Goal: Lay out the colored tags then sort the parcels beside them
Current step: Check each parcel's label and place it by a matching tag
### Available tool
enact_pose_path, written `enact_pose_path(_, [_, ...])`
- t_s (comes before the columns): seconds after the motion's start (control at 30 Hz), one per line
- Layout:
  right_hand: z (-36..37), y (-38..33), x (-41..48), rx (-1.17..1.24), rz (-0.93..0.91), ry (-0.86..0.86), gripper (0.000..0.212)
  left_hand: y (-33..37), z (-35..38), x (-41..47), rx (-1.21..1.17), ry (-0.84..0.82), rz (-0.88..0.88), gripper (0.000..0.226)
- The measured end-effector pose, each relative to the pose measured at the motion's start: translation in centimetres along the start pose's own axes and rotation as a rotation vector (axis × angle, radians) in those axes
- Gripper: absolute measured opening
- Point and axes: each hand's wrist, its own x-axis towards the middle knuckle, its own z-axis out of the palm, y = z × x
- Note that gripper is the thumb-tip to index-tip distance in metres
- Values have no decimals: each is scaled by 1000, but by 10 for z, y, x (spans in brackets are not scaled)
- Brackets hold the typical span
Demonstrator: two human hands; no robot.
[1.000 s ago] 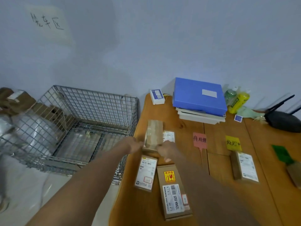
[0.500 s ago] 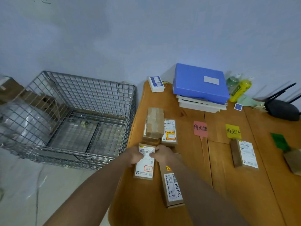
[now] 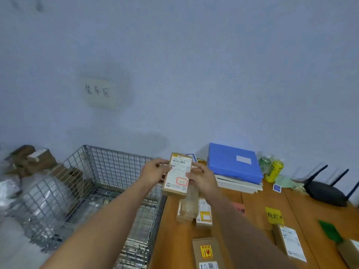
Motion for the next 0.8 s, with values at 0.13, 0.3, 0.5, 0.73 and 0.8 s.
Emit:
enact_pose_path(0.13, [-29, -83, -5, 117, -186, 133, 27, 71, 5, -9, -287, 50, 189, 38])
enact_pose_path(0.3, [-68, -157, -28, 173, -390, 106, 38, 131, 19, -24, -423, -36, 316, 59])
enact_pose_path(0.5, [-105, -170, -37, 220, -462, 93, 51, 171, 45, -30, -464, -98, 432, 60])
enact_pose_path(0.73, [-140, -162, -34, 251, -461, 138, 58, 185, 75, -21, -408, -128, 473, 61])
enact_pose_path(0.8, [-149, -158, -33, 221, -458, 141, 65, 185, 83, -19, -421, -136, 468, 62])
